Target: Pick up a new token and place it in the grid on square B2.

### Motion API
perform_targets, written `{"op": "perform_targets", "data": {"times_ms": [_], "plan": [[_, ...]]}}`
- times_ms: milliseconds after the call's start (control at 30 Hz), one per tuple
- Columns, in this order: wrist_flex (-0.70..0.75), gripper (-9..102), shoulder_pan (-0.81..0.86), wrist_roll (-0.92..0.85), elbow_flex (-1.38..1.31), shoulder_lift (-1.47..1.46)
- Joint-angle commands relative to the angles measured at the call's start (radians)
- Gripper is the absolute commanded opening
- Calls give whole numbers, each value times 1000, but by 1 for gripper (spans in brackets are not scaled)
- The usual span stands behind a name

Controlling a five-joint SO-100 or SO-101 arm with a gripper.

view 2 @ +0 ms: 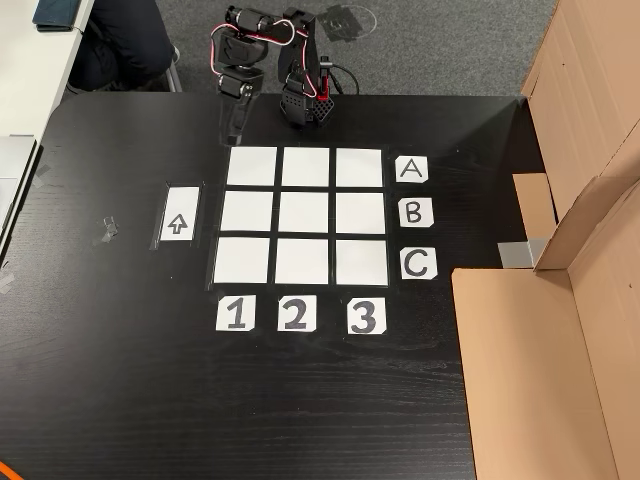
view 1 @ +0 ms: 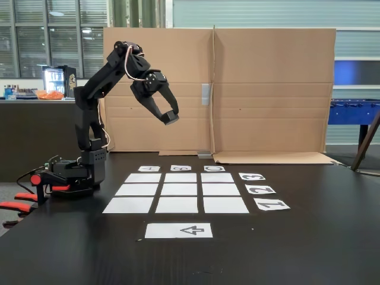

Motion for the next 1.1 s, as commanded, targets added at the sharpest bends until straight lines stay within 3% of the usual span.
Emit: {"op": "perform_targets", "data": {"times_ms": [0,500,1067], "plan": [[-9,12,-104,-8,98,78],[-118,12,-288,-20,388,17],[-199,13,-353,-57,411,-322]]}}
